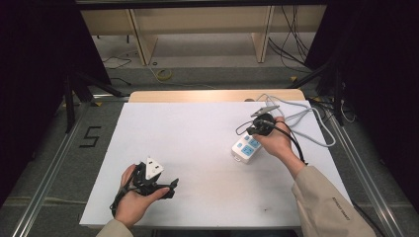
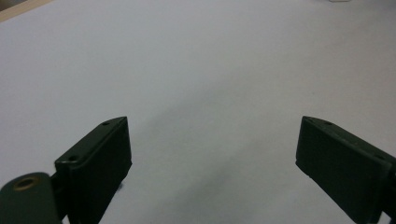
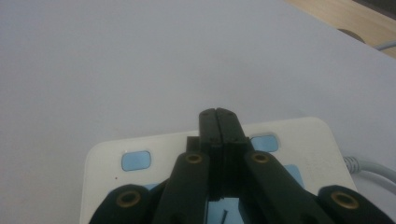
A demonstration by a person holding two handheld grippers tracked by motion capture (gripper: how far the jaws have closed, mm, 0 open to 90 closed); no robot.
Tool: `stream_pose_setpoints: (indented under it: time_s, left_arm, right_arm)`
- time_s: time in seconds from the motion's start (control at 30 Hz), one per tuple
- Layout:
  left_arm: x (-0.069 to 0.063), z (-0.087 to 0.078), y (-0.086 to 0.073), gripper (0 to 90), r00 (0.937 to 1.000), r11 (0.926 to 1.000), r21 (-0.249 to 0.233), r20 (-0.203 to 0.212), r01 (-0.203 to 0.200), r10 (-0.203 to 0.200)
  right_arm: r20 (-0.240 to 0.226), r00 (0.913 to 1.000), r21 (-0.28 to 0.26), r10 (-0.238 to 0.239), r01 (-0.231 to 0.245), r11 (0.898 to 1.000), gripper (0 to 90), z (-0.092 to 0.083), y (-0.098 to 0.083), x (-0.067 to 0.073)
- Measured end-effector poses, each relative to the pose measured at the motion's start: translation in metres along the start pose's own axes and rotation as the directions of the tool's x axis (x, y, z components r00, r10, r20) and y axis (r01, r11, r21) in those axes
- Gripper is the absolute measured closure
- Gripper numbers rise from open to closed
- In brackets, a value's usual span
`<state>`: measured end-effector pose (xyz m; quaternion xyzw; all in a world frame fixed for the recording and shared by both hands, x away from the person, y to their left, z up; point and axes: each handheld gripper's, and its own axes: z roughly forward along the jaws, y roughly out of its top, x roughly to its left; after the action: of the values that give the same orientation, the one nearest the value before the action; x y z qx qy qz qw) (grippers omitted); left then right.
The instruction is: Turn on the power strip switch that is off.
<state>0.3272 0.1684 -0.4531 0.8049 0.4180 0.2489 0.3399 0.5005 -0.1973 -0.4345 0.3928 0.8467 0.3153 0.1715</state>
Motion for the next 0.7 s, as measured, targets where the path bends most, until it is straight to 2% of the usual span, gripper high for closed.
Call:
stream_pose_setpoints:
  time_s: [0.7]
  left_arm:
    - [0.000,0.000,0.000,9.9,1.0000,1.0000,-0.003,-0.002,0.000,0.000]
  right_arm:
    - [-0.013,0.9999,0.051,-0.006,0.006,0.999,90.0,0.011,0.002,0.002]
